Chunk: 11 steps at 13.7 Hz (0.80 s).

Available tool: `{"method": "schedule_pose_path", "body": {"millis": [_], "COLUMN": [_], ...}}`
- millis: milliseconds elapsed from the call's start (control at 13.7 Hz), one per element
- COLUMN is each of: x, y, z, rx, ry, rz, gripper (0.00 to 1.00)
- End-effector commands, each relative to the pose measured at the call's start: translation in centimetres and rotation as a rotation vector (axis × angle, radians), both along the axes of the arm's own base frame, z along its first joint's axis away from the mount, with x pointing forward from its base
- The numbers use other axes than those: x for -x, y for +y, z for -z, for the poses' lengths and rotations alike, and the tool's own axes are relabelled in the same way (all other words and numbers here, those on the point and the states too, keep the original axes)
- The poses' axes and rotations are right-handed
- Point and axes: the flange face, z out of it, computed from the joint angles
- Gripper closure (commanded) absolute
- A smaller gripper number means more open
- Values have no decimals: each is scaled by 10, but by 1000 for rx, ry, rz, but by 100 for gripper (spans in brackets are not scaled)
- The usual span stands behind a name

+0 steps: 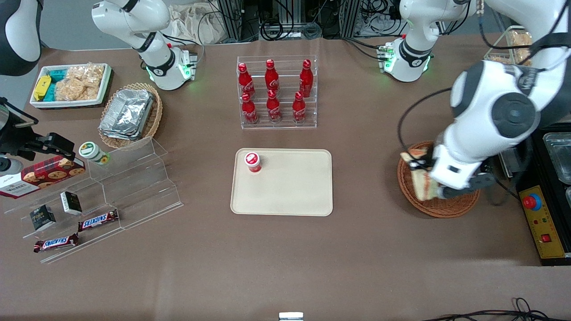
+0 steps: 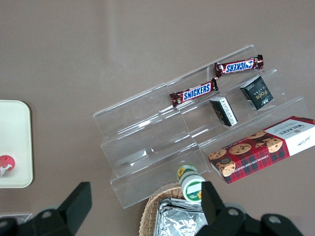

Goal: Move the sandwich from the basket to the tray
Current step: 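Carry the sandwich with the left gripper over to the cream tray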

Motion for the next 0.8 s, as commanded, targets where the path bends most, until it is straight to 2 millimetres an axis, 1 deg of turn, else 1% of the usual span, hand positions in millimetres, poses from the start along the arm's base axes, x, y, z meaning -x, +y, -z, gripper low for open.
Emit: {"method": "schedule_pose_path", "body": {"millis": [0, 73, 146, 220, 366, 439, 585, 659, 732], "x": [2, 8, 9, 13, 25, 29, 36, 42, 41], "y": [-84, -113, -128, -149, -194, -207, -227, -240, -242], "z": [20, 34, 48, 61, 99, 121, 166, 181, 198], "rx": [42, 50, 59, 58, 59, 39, 8, 11, 14], "ry": [27, 31, 25, 0, -30, -38, -54, -72, -70], "rz": [150, 181, 188, 205, 220, 218, 233, 236, 231], "gripper": [100, 100, 100, 100, 100, 100, 100, 100, 100]}}
